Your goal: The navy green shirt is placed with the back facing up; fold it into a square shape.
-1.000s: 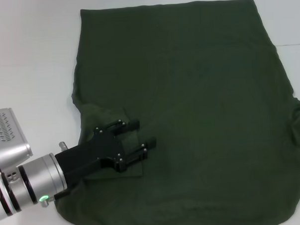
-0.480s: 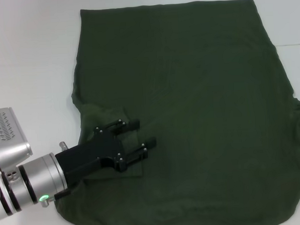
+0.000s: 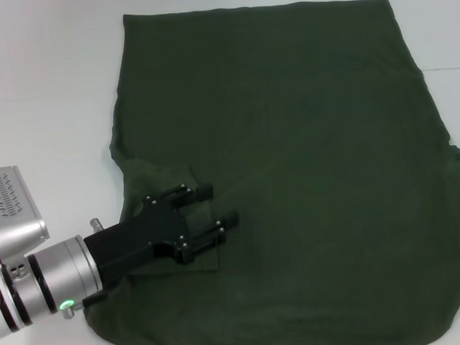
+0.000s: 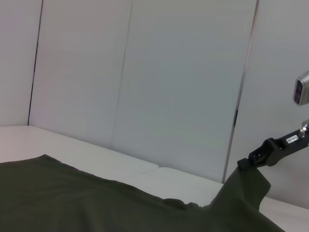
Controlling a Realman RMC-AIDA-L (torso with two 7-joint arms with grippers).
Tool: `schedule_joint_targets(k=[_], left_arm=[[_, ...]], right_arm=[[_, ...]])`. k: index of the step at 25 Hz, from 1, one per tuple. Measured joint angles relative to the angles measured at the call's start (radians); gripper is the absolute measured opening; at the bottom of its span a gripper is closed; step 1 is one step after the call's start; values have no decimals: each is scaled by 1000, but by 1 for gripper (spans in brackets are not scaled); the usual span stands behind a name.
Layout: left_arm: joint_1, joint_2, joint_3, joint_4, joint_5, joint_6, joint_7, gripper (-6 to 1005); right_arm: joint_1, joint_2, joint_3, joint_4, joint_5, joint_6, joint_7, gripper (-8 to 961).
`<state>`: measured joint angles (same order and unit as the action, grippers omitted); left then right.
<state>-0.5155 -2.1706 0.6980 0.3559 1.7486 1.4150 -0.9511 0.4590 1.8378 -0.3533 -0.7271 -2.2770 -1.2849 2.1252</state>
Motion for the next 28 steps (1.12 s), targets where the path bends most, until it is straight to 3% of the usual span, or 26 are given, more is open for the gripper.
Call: schedule_joint_targets(k=[28], left_arm=[[-5, 0, 0, 0, 0, -1, 0, 627]], right_arm=[[43, -5, 3, -59, 3, -113, 53, 59]])
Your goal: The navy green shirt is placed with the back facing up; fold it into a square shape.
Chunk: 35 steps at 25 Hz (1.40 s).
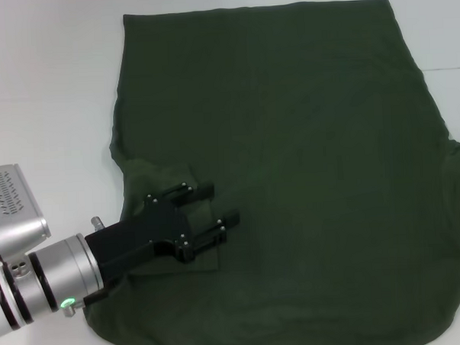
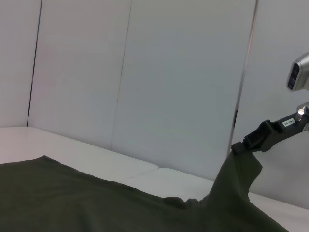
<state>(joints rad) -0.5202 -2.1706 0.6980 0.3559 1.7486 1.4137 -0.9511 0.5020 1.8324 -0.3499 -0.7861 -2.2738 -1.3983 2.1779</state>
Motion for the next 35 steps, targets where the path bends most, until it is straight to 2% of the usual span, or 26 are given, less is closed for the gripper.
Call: schedule_joint_targets(k=[20, 35], left_arm=[[-3, 0, 0, 0, 0, 4, 0, 626], [-5, 0, 1, -9, 0, 2, 0, 627]], right_arm=[[-6, -4, -7, -42, -10, -34, 78, 58], [-13, 20, -36, -31, -76, 78, 50, 58]])
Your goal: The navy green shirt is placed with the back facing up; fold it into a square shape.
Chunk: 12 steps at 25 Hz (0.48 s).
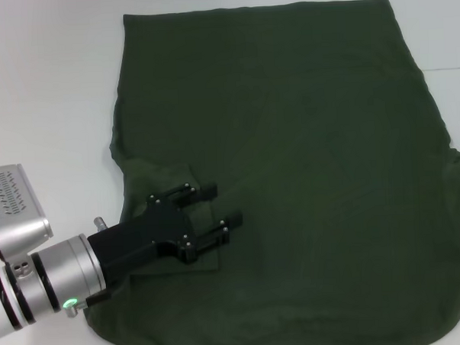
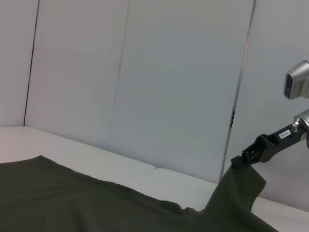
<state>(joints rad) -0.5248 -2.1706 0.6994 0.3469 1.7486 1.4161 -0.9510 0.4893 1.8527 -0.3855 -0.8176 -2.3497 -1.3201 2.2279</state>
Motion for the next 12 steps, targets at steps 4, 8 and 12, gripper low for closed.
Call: schedule_joint_targets(k=[4, 8, 12], left_arm=[[0, 0, -1, -1, 0, 0, 0, 627], [0, 0, -1, -3, 0, 0, 0, 627], [0, 0, -2, -3, 0, -5, 0, 626]], right_arm=[[9, 0, -14, -1, 0, 0, 0, 59], [28, 1, -29, -2, 6, -40, -7, 60], [60, 13, -36, -1, 8, -100, -21, 60]])
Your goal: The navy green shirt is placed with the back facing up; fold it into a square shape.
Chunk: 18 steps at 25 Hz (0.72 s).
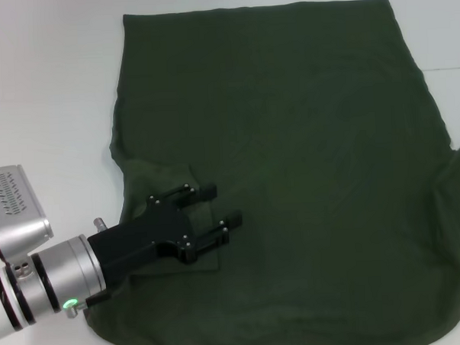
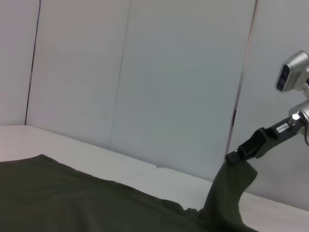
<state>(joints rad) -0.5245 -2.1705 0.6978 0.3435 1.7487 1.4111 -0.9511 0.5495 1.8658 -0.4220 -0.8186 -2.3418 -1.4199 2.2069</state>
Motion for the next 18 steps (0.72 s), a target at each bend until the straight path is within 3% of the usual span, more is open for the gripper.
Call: schedule_joint_targets(k=[6, 11, 18], left_arm=[[-3, 0, 0, 0, 0, -3, 0, 626], [-9, 0, 0, 0, 0, -8, 0, 626], [-14, 0, 0, -1, 0, -25, 0, 627]], right_arm=[[57, 45, -76, 3, -1, 0, -3, 59], [124, 88, -172, 33, -5, 115, 3, 58], [185, 103, -245, 125, -5, 233, 4, 59]])
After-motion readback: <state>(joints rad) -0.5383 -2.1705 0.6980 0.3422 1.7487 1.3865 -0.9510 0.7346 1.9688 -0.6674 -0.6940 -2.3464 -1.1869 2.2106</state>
